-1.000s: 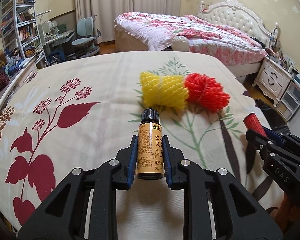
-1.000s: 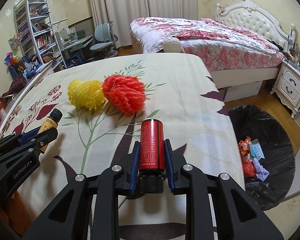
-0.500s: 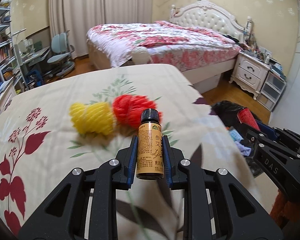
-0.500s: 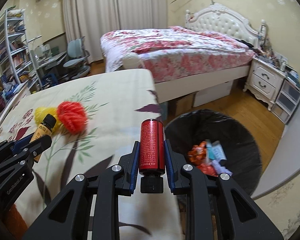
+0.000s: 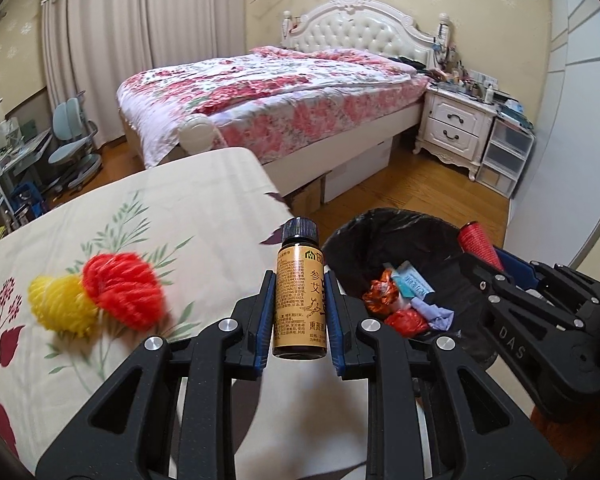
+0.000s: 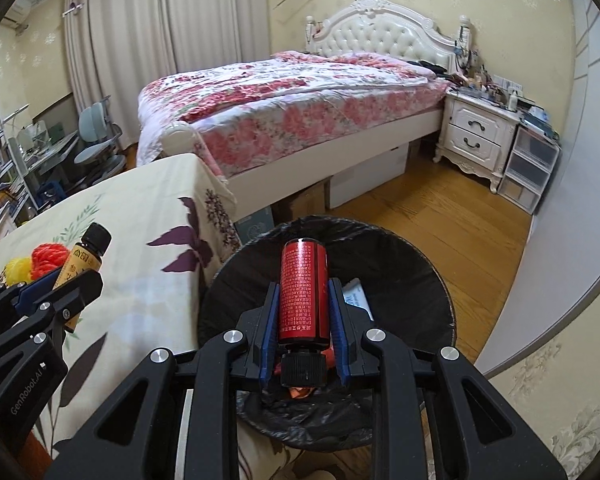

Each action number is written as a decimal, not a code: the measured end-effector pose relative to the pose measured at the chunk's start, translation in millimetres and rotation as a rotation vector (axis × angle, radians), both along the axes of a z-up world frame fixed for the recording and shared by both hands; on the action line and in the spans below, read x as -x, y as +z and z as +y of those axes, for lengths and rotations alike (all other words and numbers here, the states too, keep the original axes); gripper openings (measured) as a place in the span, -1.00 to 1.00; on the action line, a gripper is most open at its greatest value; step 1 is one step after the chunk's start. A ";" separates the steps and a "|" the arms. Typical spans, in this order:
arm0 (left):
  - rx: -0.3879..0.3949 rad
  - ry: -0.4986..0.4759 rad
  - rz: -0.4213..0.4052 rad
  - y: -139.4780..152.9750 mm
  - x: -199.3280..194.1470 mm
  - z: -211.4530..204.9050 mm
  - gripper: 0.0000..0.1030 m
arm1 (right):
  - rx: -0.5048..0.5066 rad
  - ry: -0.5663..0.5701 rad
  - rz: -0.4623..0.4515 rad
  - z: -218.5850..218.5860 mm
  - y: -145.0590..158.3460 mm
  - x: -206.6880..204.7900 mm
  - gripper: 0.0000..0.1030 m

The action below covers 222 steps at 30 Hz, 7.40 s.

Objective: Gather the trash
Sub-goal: 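Carry the amber and red bottles over the black bin with both tools, then open both tools to drop the bottles into the bin, then move both tools back over the yellow and red mesh nets on the bed, then grasp the yellow mesh net with the left tool while the right tool grasps the red mesh net, then carry the yellow and red mesh nets over the black bin with both tools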

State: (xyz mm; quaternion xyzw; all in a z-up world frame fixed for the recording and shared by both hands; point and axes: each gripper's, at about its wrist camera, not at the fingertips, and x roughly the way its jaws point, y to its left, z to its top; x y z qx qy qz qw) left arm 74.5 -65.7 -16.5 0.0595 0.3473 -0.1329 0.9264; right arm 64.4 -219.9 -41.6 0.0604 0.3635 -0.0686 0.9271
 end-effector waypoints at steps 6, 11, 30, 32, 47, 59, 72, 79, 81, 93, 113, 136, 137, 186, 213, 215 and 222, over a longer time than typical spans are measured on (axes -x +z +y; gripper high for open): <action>-0.019 -0.014 0.016 -9.9 -16.3 -22.0 -0.55 | -0.010 -0.037 0.012 -14.4 -9.0 -10.2 -0.52; -0.034 -0.018 0.035 -19.3 -28.3 -35.5 -0.55 | -0.020 -0.059 0.016 -22.8 -12.2 -17.0 -0.52; -0.067 -0.043 0.061 -31.6 -45.0 -59.7 -0.55 | -0.022 -0.115 0.034 -40.4 -22.5 -21.0 -0.52; -0.063 -0.053 0.069 -31.9 -44.4 -60.3 -0.51 | -0.018 -0.122 0.031 -40.4 -22.6 -20.3 -0.52; -0.077 0.003 0.000 -15.4 -28.1 -37.9 0.54 | 0.031 -0.159 0.019 -38.8 -15.2 -10.1 0.21; -0.075 0.132 0.027 -14.7 -1.0 34.3 0.54 | 0.008 -0.045 0.023 7.1 -12.2 -3.0 0.25; -0.080 0.349 0.077 -23.3 14.1 135.9 0.58 | -0.023 0.185 0.036 96.1 -9.6 -2.5 0.35; -0.062 0.403 0.093 -24.8 15.4 166.4 0.61 | -0.012 0.258 0.051 126.9 -10.6 -4.0 0.37; -0.062 0.406 0.093 -25.1 12.8 168.8 0.62 | -0.002 0.272 0.054 134.3 -10.7 -6.3 0.38; -0.057 0.437 0.104 -26.7 -18.9 185.3 0.64 | 0.009 0.296 0.071 149.4 -12.6 -17.5 0.39; -0.039 0.380 0.119 -30.1 -29.6 198.7 0.20 | 0.027 0.351 0.076 178.5 -8.9 -17.7 0.39; -0.026 0.502 0.112 -28.5 -4.3 263.4 0.20 | 0.058 0.422 0.096 243.0 -9.9 -61.8 0.50; -0.023 0.502 0.112 -28.6 -4.0 264.0 0.20 | 0.058 0.422 0.099 245.4 -10.4 -63.4 0.50; 0.015 0.302 0.036 -6.5 39.4 150.2 0.13 | 0.065 0.276 0.037 133.5 10.3 19.3 0.07; -0.019 0.045 -0.011 -4.6 2.4 -4.6 0.11 | 0.069 -0.051 0.010 -4.9 1.5 8.9 0.07; -0.026 0.039 -0.014 -5.4 -0.7 -11.0 0.11 | 0.066 -0.065 0.010 -10.4 -0.6 7.1 0.07; -0.045 0.032 -0.007 -12.3 -14.2 -32.6 0.11 | 0.057 -0.099 0.009 -23.7 -5.5 -2.5 0.07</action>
